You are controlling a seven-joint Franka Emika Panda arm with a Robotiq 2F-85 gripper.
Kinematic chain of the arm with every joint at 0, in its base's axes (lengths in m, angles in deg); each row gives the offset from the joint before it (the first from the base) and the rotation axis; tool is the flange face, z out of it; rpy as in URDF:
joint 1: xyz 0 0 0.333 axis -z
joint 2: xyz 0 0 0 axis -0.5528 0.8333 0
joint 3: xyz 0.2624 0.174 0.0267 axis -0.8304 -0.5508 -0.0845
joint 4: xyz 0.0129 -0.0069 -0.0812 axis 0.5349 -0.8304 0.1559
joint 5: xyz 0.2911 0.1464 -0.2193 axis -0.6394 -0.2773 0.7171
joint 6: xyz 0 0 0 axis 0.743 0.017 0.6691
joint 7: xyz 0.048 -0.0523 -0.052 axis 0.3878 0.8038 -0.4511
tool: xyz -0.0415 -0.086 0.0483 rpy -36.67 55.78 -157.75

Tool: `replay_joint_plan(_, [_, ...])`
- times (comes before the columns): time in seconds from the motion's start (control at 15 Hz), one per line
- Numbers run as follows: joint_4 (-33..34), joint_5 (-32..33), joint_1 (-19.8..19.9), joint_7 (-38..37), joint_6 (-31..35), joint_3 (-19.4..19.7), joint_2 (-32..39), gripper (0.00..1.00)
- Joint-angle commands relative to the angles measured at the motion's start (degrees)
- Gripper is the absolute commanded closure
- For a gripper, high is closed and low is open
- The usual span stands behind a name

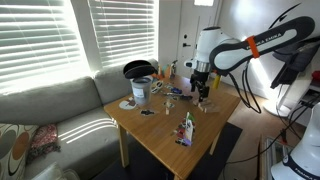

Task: Pick up the top most laying wooden block and stack it vertically on the vertical wooden block on the table

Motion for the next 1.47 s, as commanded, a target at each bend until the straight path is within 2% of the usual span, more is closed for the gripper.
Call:
replay_joint_plan(0.0, [-0.59, -0.84, -0.17, -0.23, -0.70, -1.30, -0.74, 0.00])
replay_joint_plan(0.47, [0.79, -1.86, 0.40, -0.35, -0.93, -1.14, -0.70, 0.00])
replay_joint_plan(0.87, [-0.83, 0.40, 1.25, 0.60, -0.43, -0.77, -0.88, 0.00])
replay_joint_plan(1.13, [-1.64, 0.65, 0.99, 2.05, -2.73, -1.01, -1.34, 0.00])
replay_joint_plan(1.4, [-1.17, 0.50, 0.43, 3.31, -8.01, -1.67, -2.11, 0.00])
